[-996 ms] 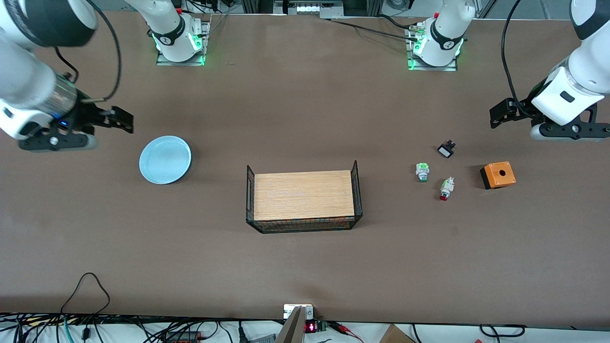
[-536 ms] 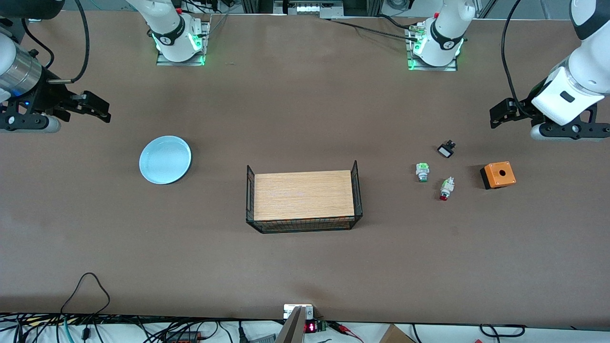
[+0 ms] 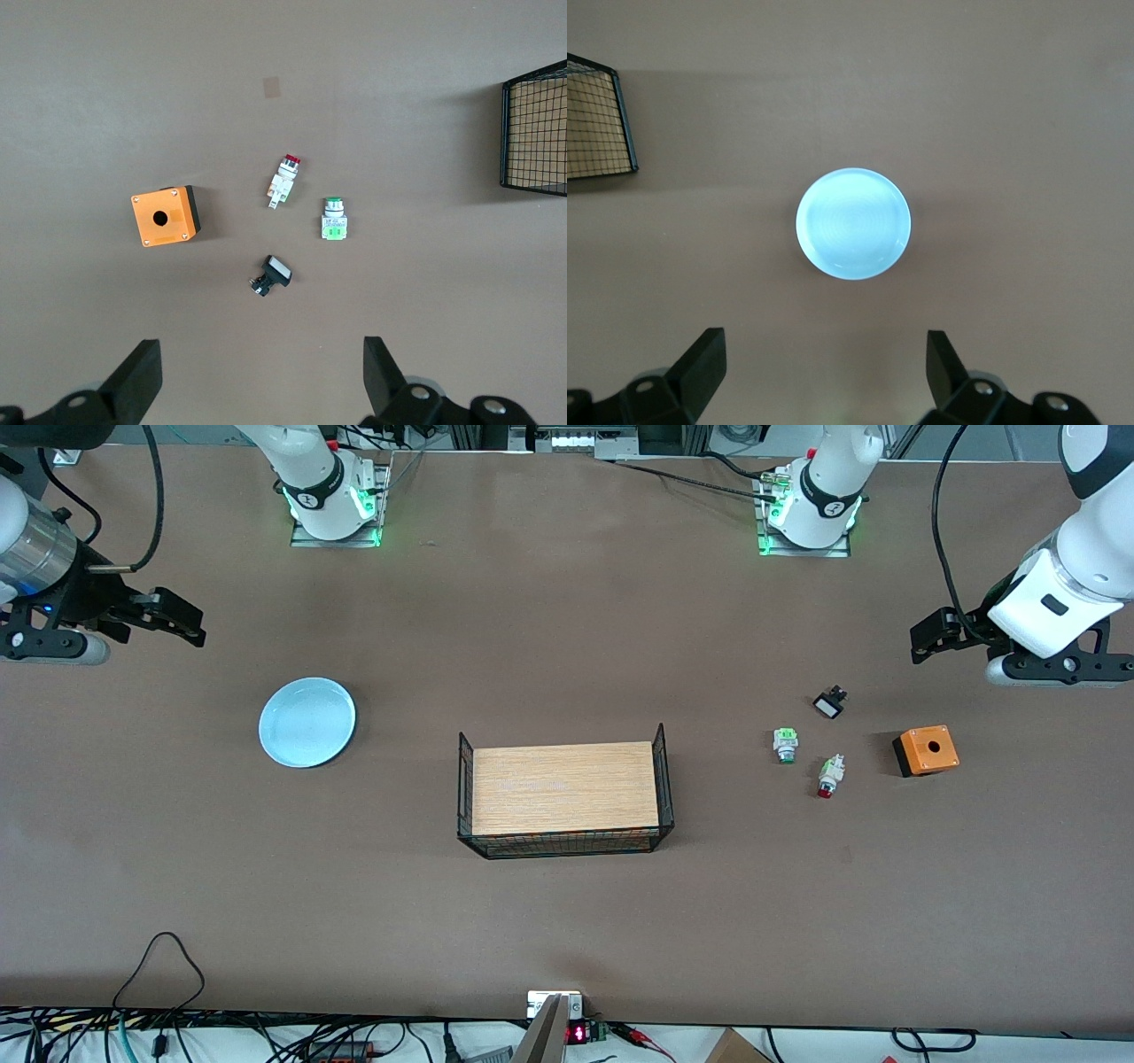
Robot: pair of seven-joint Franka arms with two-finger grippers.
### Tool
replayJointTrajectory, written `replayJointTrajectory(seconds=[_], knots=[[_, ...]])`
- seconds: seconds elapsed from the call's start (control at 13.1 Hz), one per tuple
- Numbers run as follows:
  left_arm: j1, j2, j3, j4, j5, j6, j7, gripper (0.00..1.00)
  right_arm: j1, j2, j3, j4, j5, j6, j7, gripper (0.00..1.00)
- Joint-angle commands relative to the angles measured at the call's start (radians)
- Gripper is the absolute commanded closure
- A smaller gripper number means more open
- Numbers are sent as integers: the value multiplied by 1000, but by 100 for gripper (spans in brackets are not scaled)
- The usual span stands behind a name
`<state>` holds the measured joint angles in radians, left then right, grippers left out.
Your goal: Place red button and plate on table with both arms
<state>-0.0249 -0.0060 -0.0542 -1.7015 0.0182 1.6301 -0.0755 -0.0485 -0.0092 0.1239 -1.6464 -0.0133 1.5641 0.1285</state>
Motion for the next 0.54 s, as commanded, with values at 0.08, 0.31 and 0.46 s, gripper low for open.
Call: replayJointTrajectory(seconds=[0.08, 0.31, 0.46], knots=[[-7, 11, 5, 28, -9, -16, -10, 0, -27, -25, 22, -7, 19, -27, -9, 0], [-7, 11, 5, 28, -9, -16, -10, 0, -14, -32, 23, -7, 30, -24, -65, 0], [-7, 12, 5, 28, -9, -16, -10, 0, 4, -44, 17, -7, 30, -13, -92, 0]])
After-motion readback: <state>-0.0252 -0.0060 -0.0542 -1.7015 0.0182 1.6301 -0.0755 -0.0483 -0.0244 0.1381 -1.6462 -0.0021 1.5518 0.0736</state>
